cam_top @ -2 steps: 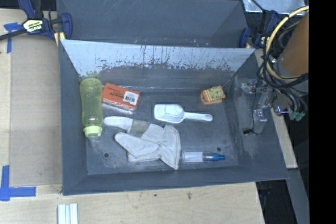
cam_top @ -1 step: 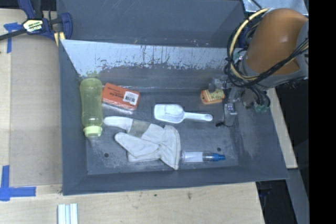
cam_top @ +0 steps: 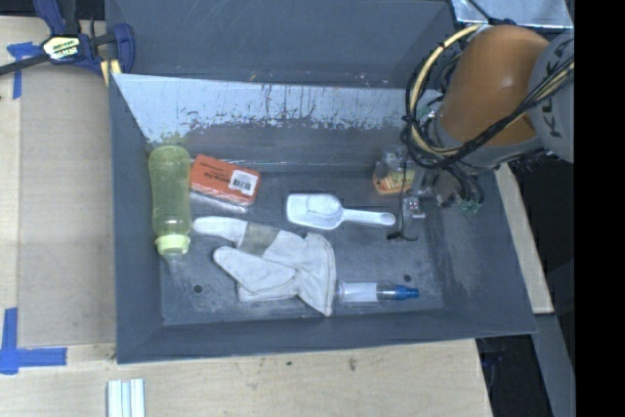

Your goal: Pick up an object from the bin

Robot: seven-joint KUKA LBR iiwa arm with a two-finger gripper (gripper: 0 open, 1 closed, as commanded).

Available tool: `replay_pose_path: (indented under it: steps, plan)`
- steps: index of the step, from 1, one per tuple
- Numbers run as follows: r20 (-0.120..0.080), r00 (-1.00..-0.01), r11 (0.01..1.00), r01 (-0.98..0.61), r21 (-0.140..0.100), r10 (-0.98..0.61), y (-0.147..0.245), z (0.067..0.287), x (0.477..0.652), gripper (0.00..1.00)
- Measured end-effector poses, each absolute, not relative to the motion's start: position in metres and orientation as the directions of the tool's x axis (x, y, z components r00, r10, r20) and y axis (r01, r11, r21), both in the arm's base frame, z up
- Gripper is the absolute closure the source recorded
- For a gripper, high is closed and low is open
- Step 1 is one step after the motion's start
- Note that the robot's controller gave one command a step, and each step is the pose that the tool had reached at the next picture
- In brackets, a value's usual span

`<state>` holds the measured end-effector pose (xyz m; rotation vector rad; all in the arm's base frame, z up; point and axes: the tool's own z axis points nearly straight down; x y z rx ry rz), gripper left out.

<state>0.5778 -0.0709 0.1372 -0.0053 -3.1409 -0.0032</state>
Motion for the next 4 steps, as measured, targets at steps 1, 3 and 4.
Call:
replay_pose_path:
  steps: [1,3,4]
  plan:
    - [-0.005,-1.000,1.000,-0.020,-0.001,-0.020,-0.060,0.106,0.587,0.00]
    - [-0.007,-0.999,0.999,-0.046,-0.001,-0.046,-0.010,0.072,0.574,1.00]
    - [-0.007,-0.999,0.999,-0.046,-0.001,-0.046,-0.010,0.072,0.574,1.00]
